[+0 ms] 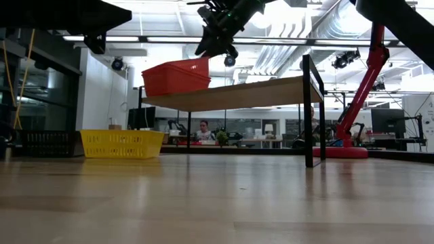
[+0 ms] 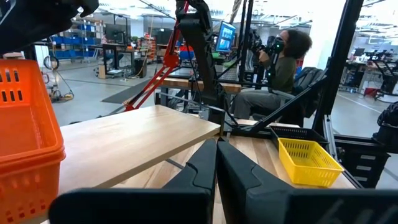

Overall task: Stack baskets on shelf by color
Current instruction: Stack the orange bin on top of the orange bin on the shelf

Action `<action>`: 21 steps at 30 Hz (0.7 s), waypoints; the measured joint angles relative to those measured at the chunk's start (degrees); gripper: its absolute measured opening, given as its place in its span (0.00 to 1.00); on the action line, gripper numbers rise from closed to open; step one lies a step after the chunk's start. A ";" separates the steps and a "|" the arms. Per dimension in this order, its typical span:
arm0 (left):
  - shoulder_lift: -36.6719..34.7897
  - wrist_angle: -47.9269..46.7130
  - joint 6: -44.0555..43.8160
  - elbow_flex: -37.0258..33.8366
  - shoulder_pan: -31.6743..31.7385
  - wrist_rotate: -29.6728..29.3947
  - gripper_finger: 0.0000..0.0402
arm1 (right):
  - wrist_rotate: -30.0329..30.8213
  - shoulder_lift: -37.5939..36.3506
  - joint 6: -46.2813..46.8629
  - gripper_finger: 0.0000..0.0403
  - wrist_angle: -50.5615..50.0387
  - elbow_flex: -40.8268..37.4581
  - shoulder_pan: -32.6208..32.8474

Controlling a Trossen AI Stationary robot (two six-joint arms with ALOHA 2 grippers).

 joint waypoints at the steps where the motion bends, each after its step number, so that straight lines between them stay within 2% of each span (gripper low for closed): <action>1: 0.00 0.00 0.01 0.00 0.00 0.00 0.00 | 0.00 0.00 -0.12 0.32 0.00 0.01 0.00; 6: 0.00 -0.02 -0.10 0.00 0.00 0.00 0.00 | 0.27 -0.59 -2.59 0.38 -0.44 0.00 0.00; 13: 0.32 -0.48 -0.97 0.00 0.00 0.02 0.00 | 0.81 -3.22 -6.12 0.36 -2.47 0.01 -0.17; 17: 0.39 -0.57 -1.30 0.00 0.00 0.20 0.00 | 1.04 -3.54 -8.58 0.27 -3.48 0.01 1.26; 21: 0.39 -0.66 -1.57 0.00 -0.02 0.23 0.00 | 3.57 -3.13 -10.82 0.06 -0.36 0.01 3.21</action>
